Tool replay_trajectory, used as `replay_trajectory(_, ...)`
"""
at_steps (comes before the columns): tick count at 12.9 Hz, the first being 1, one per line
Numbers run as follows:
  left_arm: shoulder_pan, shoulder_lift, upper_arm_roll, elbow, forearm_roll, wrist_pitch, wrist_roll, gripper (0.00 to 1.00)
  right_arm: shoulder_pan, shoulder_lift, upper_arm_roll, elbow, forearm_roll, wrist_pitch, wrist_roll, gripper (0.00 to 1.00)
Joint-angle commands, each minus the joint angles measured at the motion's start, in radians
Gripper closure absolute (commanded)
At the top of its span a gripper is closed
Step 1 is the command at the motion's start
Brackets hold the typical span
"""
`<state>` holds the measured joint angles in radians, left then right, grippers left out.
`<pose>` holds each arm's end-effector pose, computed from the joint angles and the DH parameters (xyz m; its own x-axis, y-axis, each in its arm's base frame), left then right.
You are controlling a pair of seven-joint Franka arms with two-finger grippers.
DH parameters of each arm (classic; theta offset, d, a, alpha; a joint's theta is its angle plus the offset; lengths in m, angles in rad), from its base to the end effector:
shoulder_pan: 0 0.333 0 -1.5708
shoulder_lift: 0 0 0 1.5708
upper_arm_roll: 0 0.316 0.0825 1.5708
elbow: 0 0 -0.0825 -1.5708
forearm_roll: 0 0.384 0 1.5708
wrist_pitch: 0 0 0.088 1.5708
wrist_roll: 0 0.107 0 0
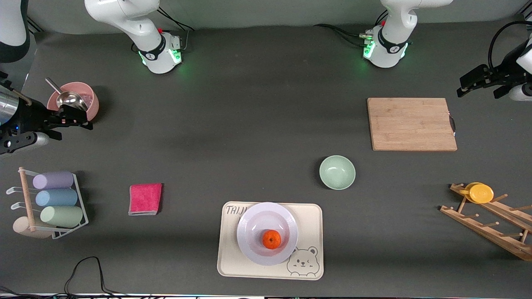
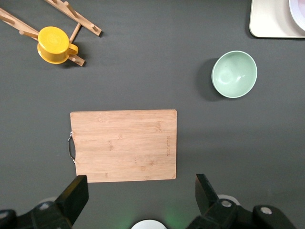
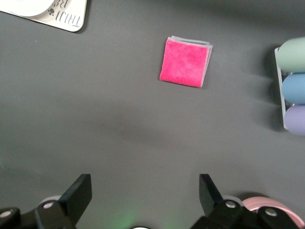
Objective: Place orange and plate with both arms
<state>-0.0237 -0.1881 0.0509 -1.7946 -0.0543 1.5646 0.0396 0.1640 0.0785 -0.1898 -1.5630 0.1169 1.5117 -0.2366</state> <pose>0.4921 0.0098 0.6171 0.9991 -0.0140 -0.0396 -0.0114 -0.9978 0.0653 0.5693 0.0024 0.5806 0.9718 0.2136 -0.1003 0.2002 -0.9713 -0.1288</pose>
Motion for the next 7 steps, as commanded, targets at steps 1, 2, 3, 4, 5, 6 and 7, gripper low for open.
replay_trajectory(1, 0.004, 0.012, -0.003, 0.023, 0.019, -0.008, -0.024, 0.0, -0.15, -0.063, 0.162, -0.078, -0.025, -0.004, 0.101, 0.0)
replay_trajectory(2, 0.004, 0.012, -0.003, 0.026, 0.042, -0.008, -0.024, 0.0, -0.208, -0.078, 0.223, -0.109, -0.025, 0.007, 0.137, 0.0)
replay_trajectory(3, 0.002, 0.012, -0.003, 0.027, 0.048, -0.011, -0.023, 0.0, -0.254, -0.086, 0.275, -0.126, -0.025, 0.015, 0.179, 0.0)
replay_trajectory(4, 0.002, 0.012, -0.003, 0.029, 0.048, -0.014, -0.023, 0.0, -0.291, -0.089, 0.318, -0.14, -0.025, 0.019, 0.215, 0.0)
replay_trajectory(5, 0.002, 0.012, -0.003, 0.031, 0.048, -0.014, -0.024, 0.0, -0.319, -0.091, 0.343, -0.143, -0.025, 0.019, 0.224, 0.0)
replay_trajectory(6, 0.002, 0.012, -0.003, 0.031, 0.048, -0.014, -0.024, 0.0, -0.32, -0.091, 0.351, -0.141, -0.025, 0.019, 0.229, 0.0)
replay_trajectory(7, 0.002, 0.012, -0.003, 0.031, 0.048, -0.015, -0.024, 0.0, -0.319, -0.089, 0.352, -0.138, -0.02, 0.019, 0.241, 0.0)
